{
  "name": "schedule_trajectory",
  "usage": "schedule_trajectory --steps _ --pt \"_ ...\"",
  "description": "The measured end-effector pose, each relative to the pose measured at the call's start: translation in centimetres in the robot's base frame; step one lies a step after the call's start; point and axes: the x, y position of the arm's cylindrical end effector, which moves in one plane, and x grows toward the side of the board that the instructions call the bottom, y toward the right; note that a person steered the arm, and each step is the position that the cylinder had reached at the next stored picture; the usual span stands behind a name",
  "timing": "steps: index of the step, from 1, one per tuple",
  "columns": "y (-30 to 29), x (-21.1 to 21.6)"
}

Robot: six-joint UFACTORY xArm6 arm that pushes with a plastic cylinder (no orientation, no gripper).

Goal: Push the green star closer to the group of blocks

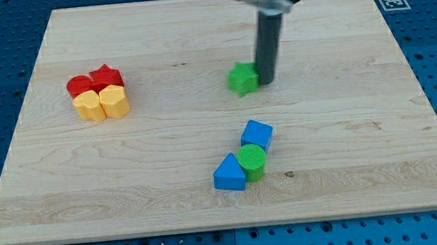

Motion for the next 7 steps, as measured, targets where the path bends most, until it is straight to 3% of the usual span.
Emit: schedule_trajectory --steps 1,6,7 --pt "-3.5 1.4" --pt "-9.1 -3.9" --pt "-10.6 -2.3"
